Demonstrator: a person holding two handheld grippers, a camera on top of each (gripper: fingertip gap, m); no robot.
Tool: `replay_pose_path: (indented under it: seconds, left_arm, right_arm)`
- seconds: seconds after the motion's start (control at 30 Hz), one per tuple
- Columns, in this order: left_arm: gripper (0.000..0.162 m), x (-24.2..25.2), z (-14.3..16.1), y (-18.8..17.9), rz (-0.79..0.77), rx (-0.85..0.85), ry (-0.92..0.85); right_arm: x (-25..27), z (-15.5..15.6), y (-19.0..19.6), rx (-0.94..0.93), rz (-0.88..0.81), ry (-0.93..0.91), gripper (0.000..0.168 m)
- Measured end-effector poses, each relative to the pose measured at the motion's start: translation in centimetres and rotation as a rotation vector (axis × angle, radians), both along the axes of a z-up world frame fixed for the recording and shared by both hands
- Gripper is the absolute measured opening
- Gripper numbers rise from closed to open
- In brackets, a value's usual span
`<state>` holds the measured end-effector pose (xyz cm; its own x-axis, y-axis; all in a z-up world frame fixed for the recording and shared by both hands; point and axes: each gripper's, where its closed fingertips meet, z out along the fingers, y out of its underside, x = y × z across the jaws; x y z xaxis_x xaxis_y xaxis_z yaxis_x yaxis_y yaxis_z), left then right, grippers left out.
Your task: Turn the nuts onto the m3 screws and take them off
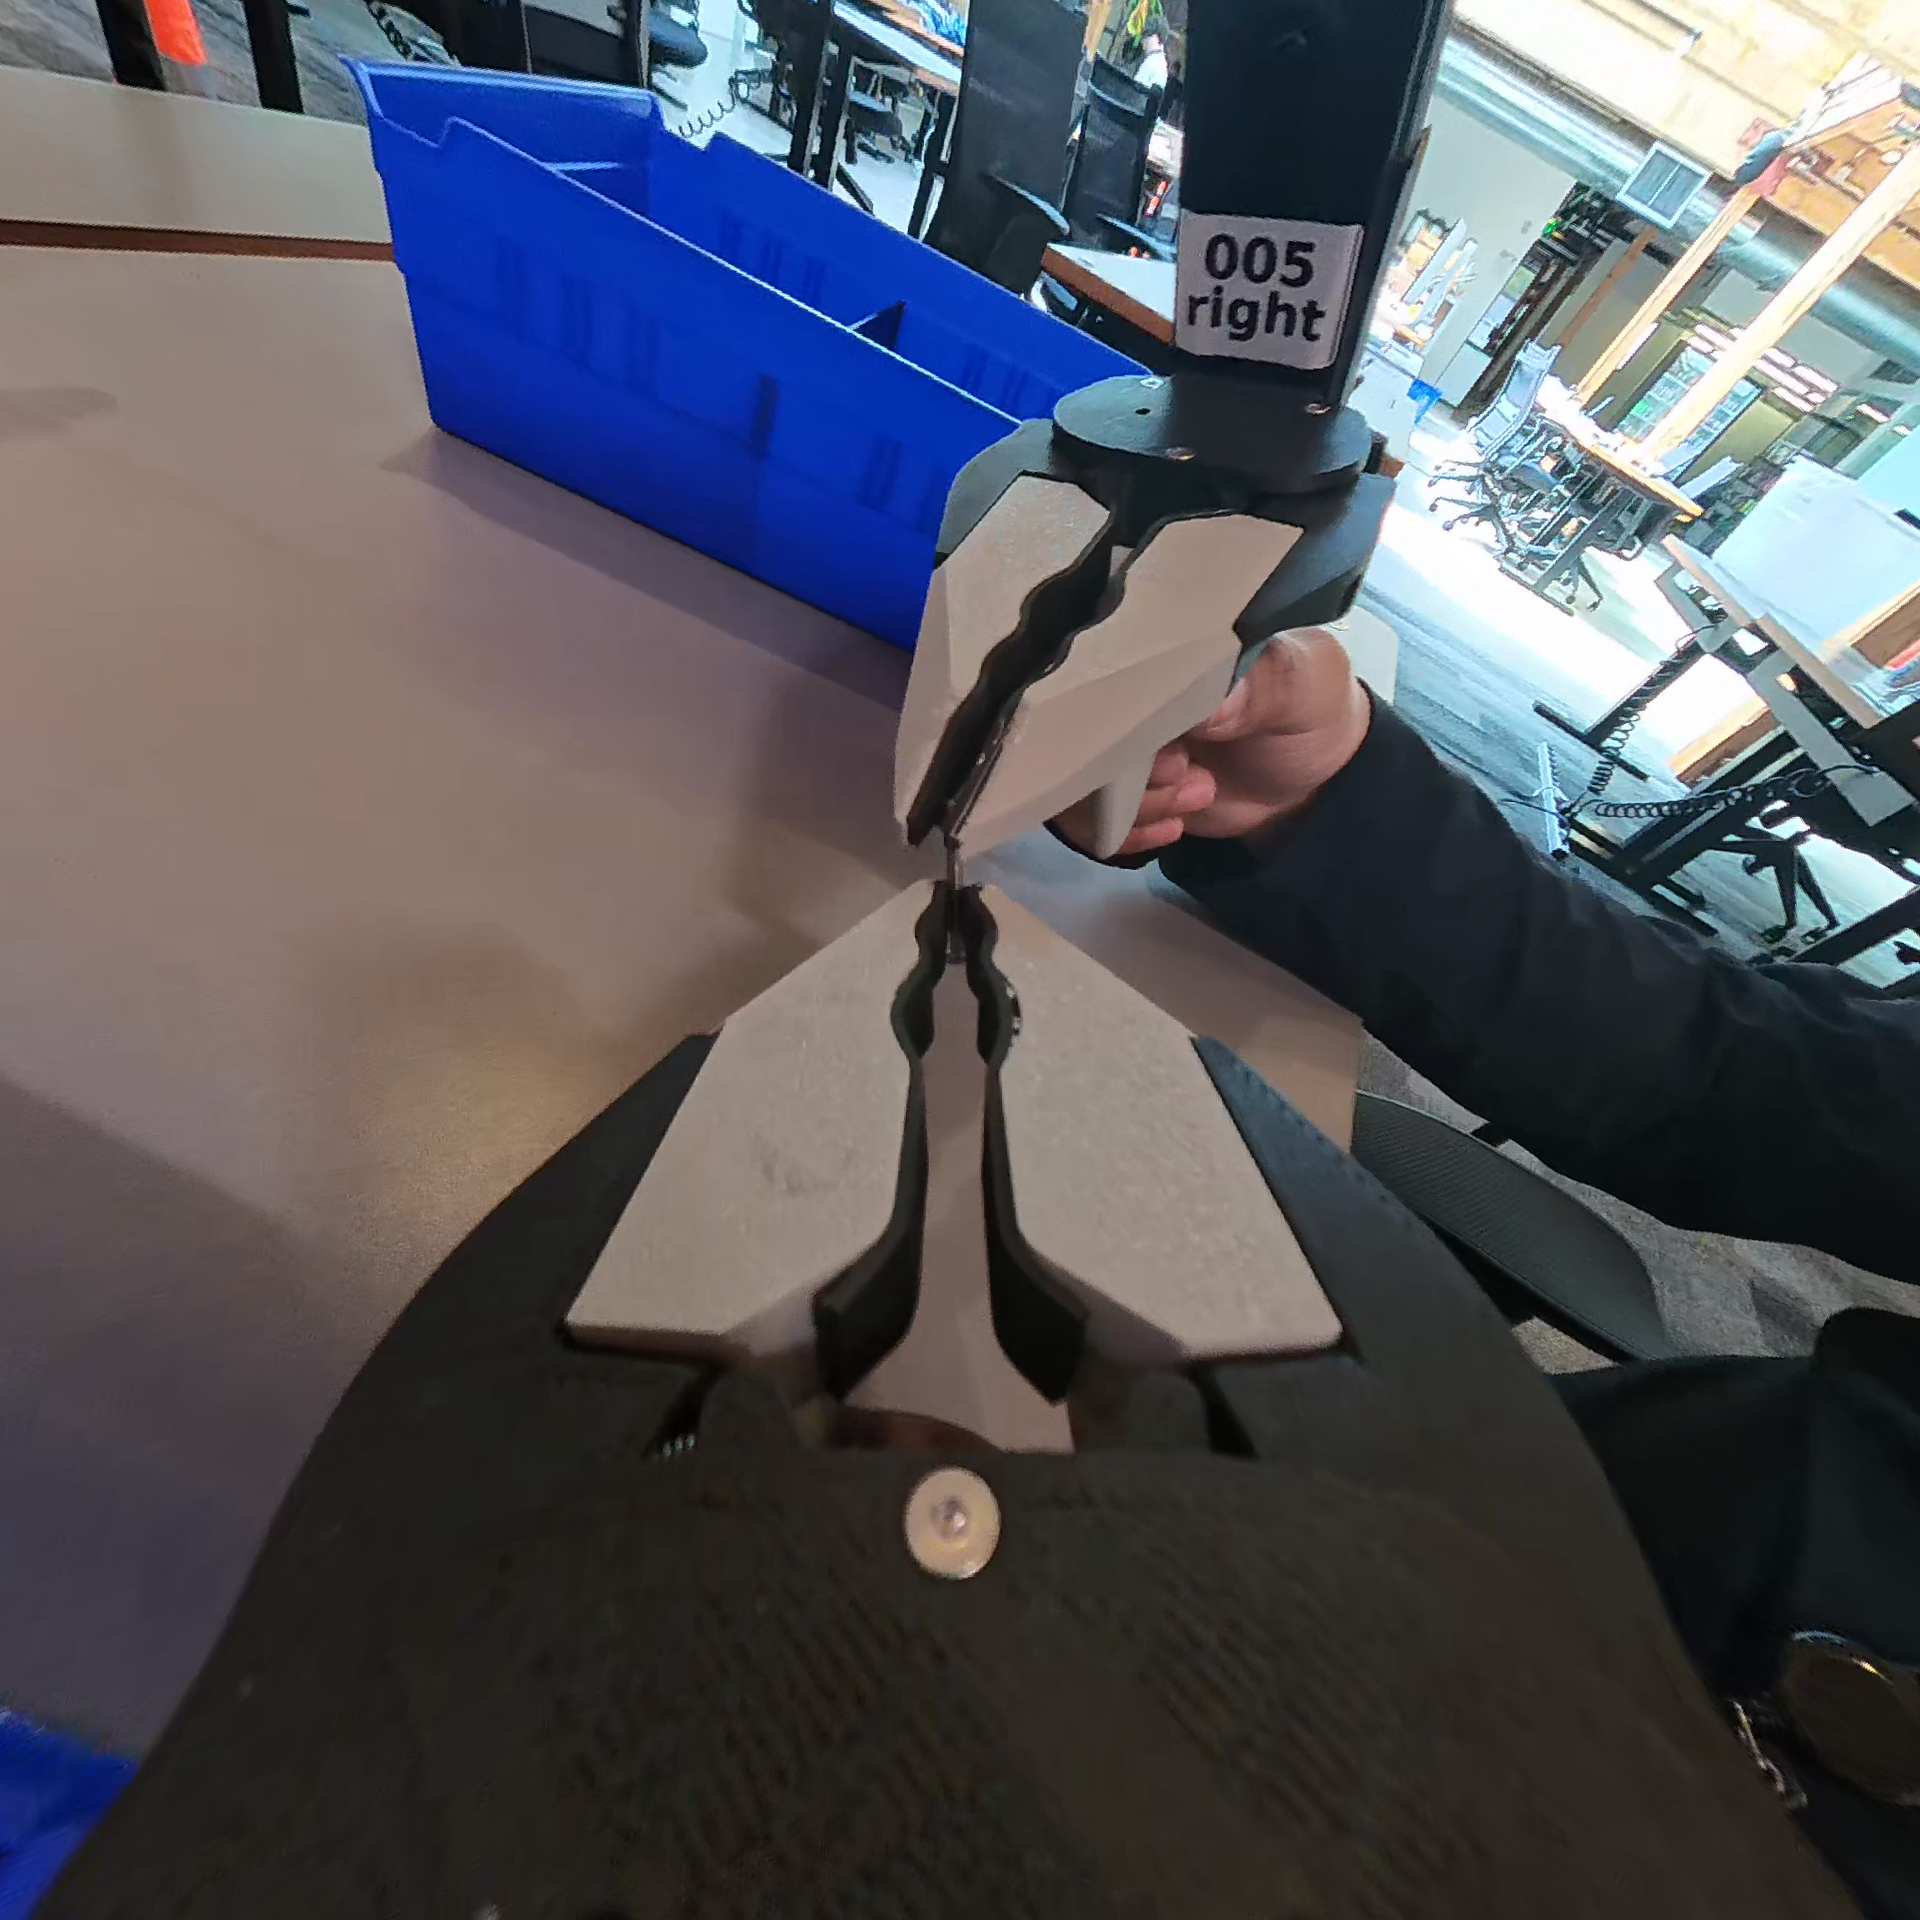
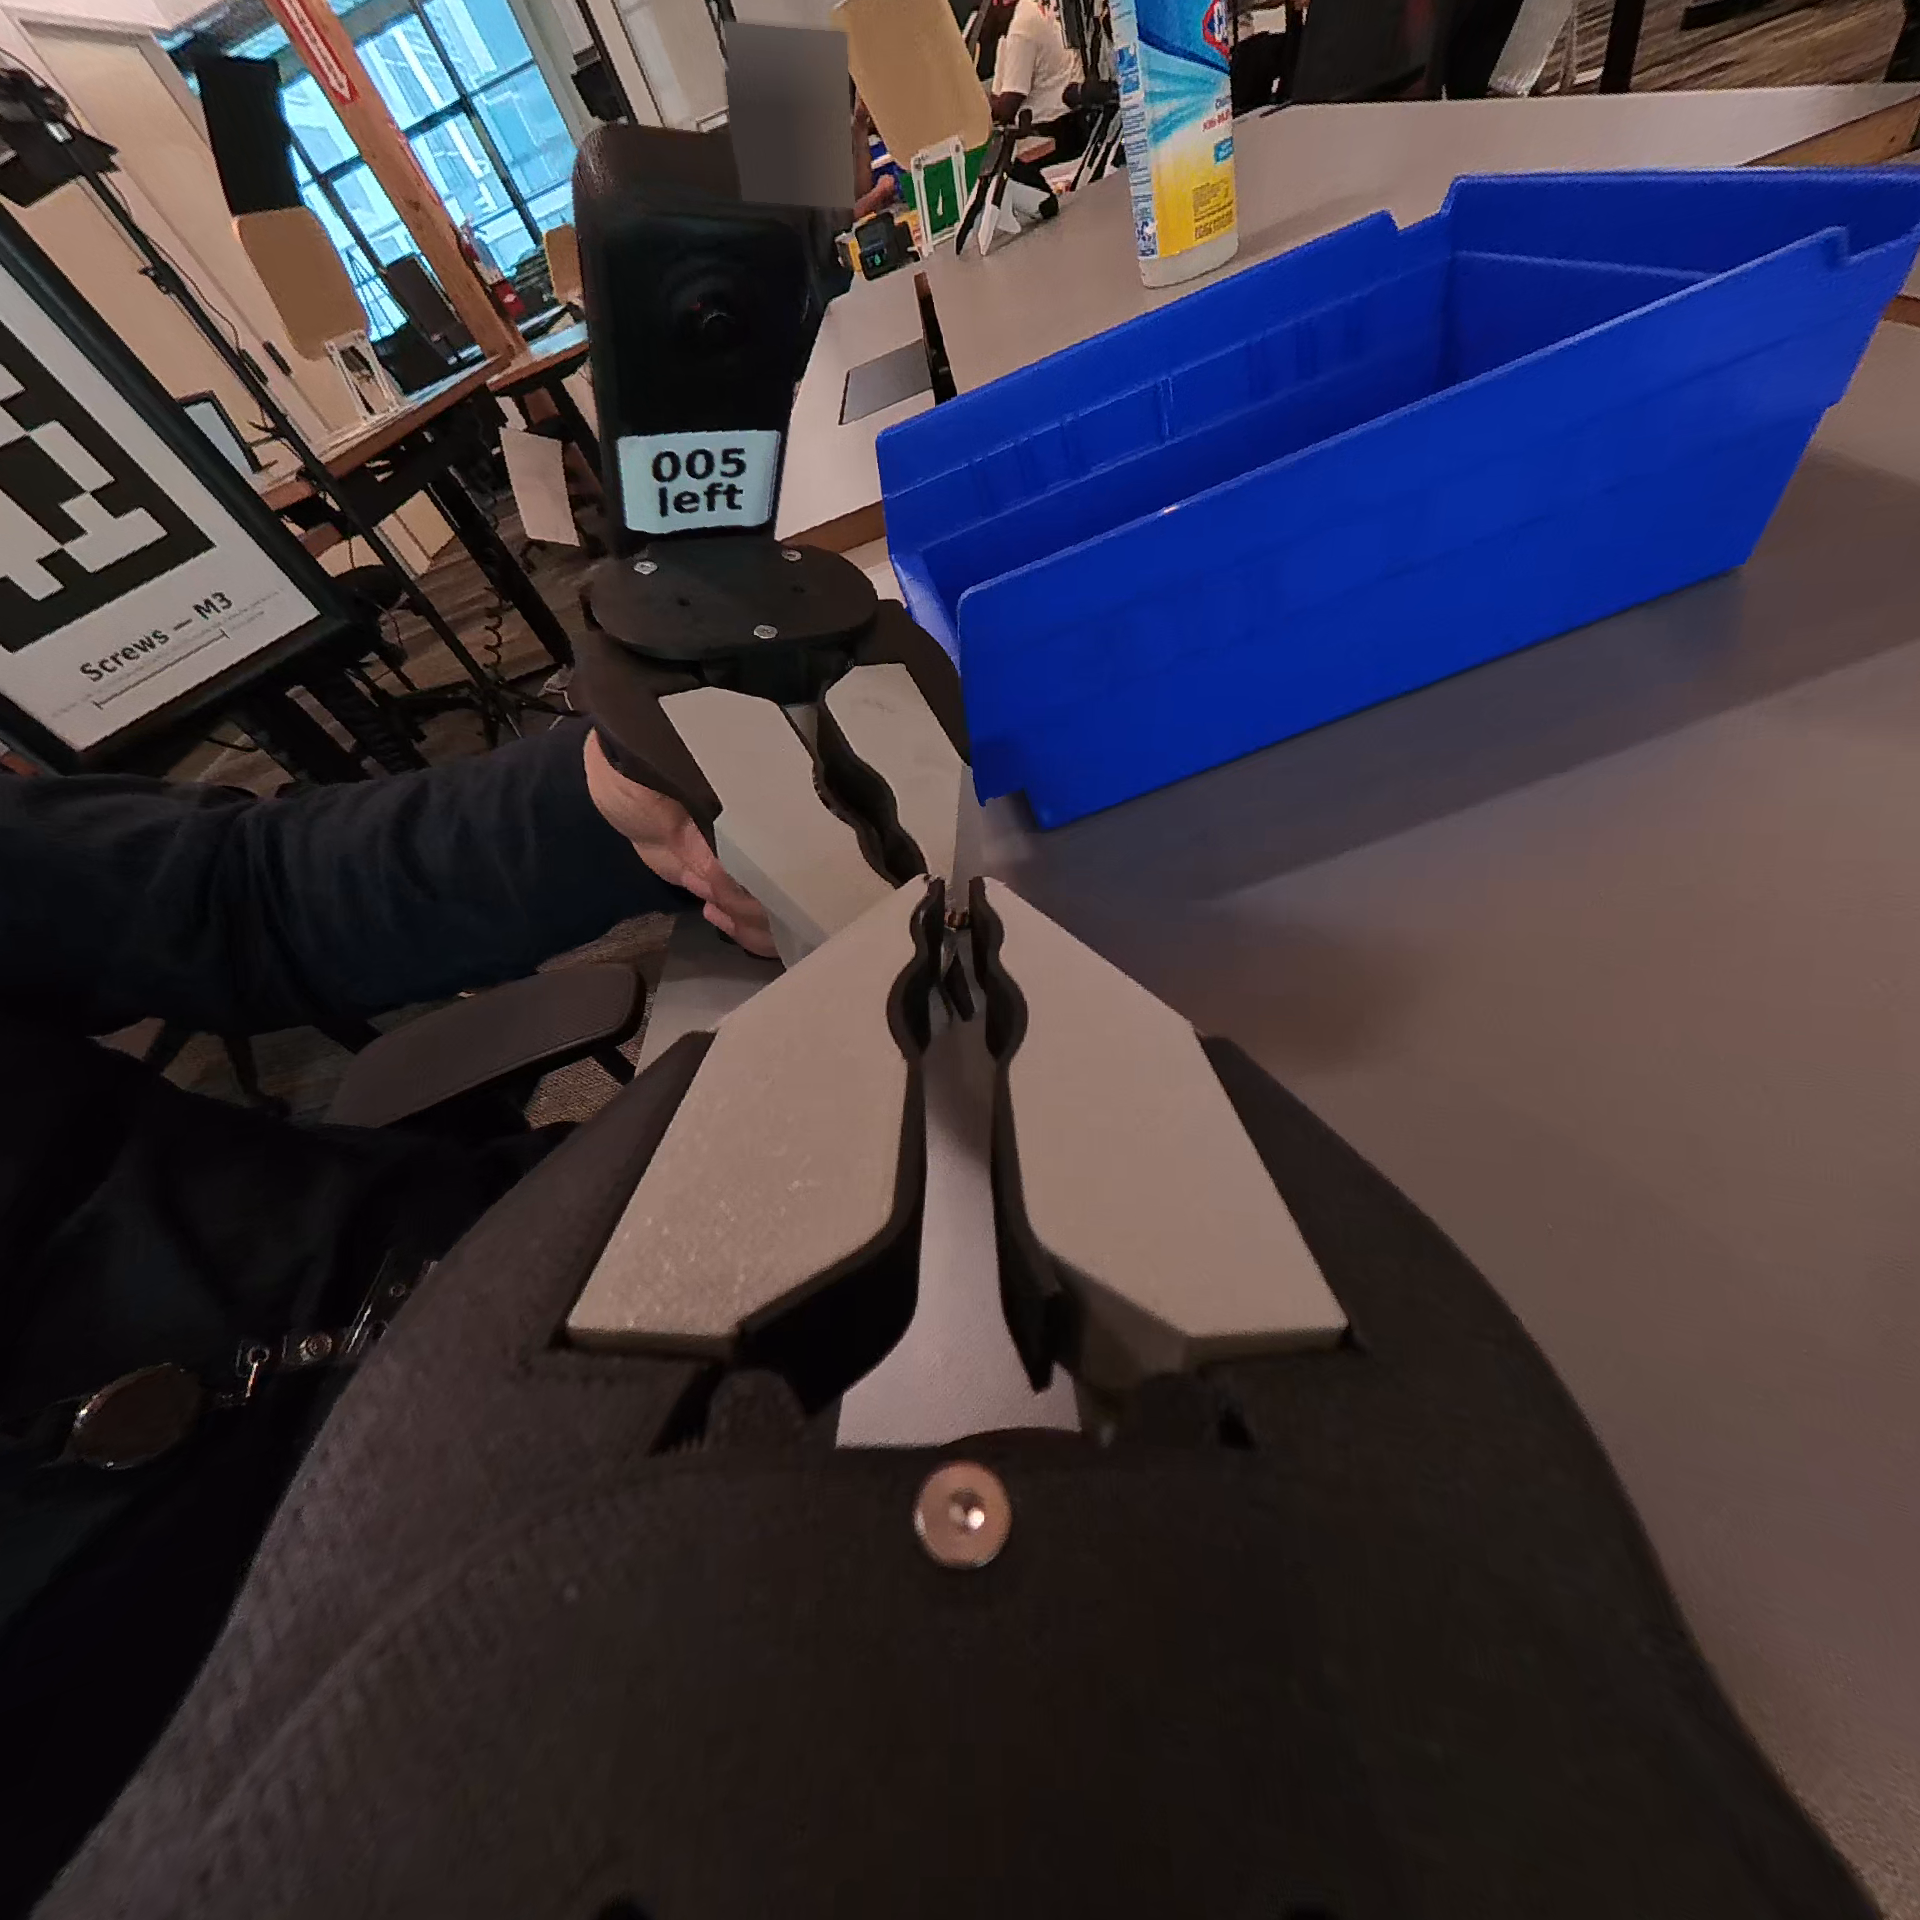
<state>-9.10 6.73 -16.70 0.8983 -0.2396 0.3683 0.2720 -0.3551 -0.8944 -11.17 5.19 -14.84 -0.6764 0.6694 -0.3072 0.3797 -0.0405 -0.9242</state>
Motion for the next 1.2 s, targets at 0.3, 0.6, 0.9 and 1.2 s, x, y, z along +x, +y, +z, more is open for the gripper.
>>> replay_pose_path:
  seconds: [0.3,0.6,0.9,1.2]
  left_arm:
    - [0.000,-0.1,-0.2,0.7,-0.008,0.036,-0.051]
    - [0.000,-1.9,0.9,3.8,-0.003,0.091,0.106]
    - [0.000,-4.2,0.4,2.4,0.075,0.104,0.145]
    - [0.000,-6.7,0.3,0.3,0.180,0.104,0.195]
  right_arm:
    - [-0.3,-0.2,0.6,0.008,-0.031,-0.006,0.001]
    - [-2.1,1.0,5.4,-0.055,-0.285,0.060,0.024]
    - [-2.4,1.3,5.9,-0.064,-0.312,0.088,0.026]
    - [-2.6,1.3,6.3,-0.085,-0.335,0.090,0.026]
